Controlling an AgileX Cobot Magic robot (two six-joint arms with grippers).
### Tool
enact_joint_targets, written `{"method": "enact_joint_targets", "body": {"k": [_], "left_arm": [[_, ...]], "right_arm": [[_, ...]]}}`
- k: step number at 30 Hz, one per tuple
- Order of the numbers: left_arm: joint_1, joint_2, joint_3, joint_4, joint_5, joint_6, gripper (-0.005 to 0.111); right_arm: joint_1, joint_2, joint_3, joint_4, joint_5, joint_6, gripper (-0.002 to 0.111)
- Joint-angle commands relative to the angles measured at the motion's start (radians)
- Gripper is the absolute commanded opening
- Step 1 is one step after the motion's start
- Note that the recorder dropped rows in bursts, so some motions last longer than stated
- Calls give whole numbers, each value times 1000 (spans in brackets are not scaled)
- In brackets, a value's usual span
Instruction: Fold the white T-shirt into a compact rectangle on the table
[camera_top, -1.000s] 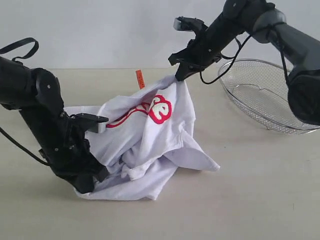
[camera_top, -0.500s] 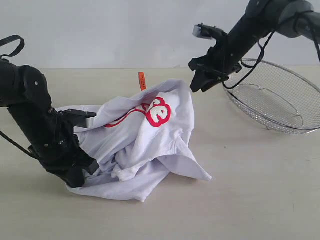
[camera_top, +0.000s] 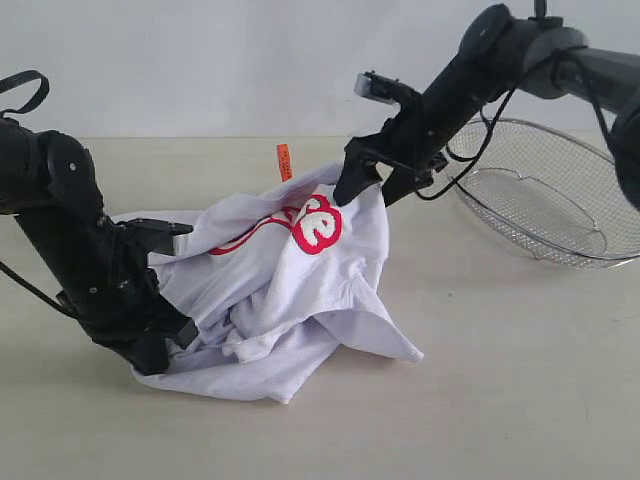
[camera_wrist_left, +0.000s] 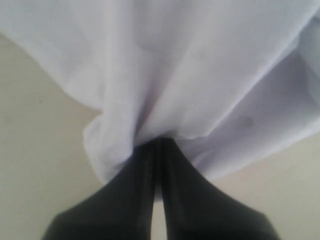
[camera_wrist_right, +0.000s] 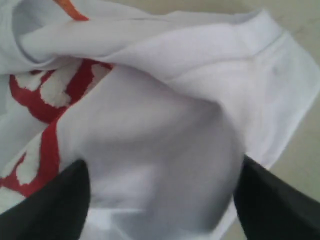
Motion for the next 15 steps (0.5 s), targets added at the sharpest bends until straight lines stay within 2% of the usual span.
{"method": "enact_joint_targets", "body": {"k": [1, 3, 4, 9, 15], "left_arm": [[5, -8, 4, -5, -15, -2, 5], [5, -8, 4, -5, -15, -2, 5], [5, -8, 4, -5, -15, -2, 5], [5, -8, 4, -5, -15, -2, 5], [5, -8, 4, -5, -12, -2, 5]], "right_arm": [[23, 11, 1, -63, -66, -15, 38], [23, 11, 1, -95, -75, -15, 19], [15, 11, 1, -130, -85, -15, 2], [-12, -1, -40, -165, -73, -9, 0], [-33, -56, -221, -243, -158, 21, 0]]}}
